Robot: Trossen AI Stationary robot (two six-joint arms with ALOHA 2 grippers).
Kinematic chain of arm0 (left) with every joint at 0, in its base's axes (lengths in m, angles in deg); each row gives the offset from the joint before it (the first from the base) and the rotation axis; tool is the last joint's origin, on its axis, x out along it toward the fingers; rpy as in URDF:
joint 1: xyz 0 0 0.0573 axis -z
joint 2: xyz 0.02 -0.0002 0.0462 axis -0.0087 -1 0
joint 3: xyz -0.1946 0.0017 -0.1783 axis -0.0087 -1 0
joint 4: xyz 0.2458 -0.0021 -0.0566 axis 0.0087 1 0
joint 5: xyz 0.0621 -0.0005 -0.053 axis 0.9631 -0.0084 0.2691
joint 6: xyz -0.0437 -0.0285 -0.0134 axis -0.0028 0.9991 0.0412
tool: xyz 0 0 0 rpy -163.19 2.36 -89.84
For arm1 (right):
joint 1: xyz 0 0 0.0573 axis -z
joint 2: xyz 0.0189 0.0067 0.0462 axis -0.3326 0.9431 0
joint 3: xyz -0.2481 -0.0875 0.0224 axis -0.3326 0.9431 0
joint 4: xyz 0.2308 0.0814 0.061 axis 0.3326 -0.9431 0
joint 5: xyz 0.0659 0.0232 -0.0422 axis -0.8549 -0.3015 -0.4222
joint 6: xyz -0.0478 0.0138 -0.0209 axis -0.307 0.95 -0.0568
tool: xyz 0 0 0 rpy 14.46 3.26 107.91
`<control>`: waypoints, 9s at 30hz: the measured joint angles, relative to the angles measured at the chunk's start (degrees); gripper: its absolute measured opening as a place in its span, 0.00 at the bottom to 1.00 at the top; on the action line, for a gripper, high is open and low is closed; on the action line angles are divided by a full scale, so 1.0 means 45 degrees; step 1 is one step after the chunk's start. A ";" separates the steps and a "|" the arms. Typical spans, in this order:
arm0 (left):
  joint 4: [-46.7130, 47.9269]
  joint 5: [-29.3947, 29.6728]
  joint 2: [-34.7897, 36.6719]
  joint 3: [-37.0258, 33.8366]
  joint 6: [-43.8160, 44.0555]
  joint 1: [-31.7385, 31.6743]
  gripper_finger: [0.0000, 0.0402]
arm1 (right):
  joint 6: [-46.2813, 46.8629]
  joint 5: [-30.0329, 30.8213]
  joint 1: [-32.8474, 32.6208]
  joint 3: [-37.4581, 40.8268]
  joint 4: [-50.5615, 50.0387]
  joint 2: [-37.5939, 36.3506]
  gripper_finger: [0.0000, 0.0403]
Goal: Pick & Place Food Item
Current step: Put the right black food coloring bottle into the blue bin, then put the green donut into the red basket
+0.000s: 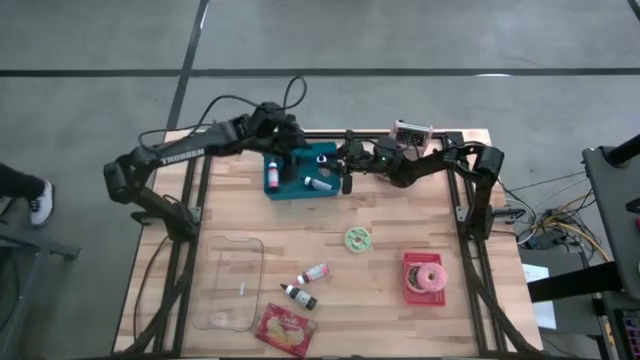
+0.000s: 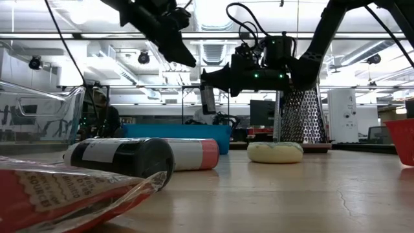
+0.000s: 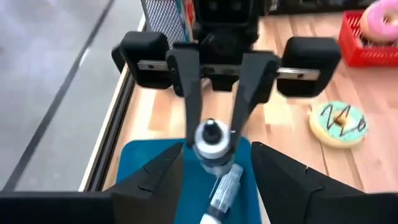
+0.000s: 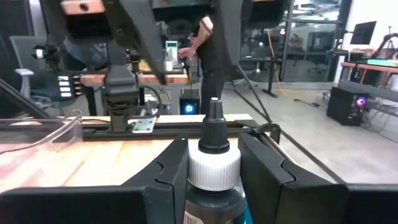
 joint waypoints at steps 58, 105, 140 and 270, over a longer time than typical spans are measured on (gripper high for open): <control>0.4102 0.1402 -0.3399 0.4588 -0.1721 0.0348 0.23 | -0.0285 0.0055 0.0077 -0.0518 -0.0704 0.0000 0.26; 0.4683 0.1642 -0.3395 0.4760 -0.3047 0.0528 0.00 | -0.0321 -0.0093 0.0054 -0.0518 -0.0938 0.0010 0.26; 0.4268 0.2175 -0.4056 0.2769 -0.2893 0.0523 0.00 | 0.1689 0.2971 0.0985 -0.0494 -0.1085 -0.0029 0.57; -0.5155 0.1840 1.0109 -1.0770 0.3547 0.4536 0.43 | -0.2251 0.4268 -0.6999 0.0195 -1.1892 -0.4671 0.57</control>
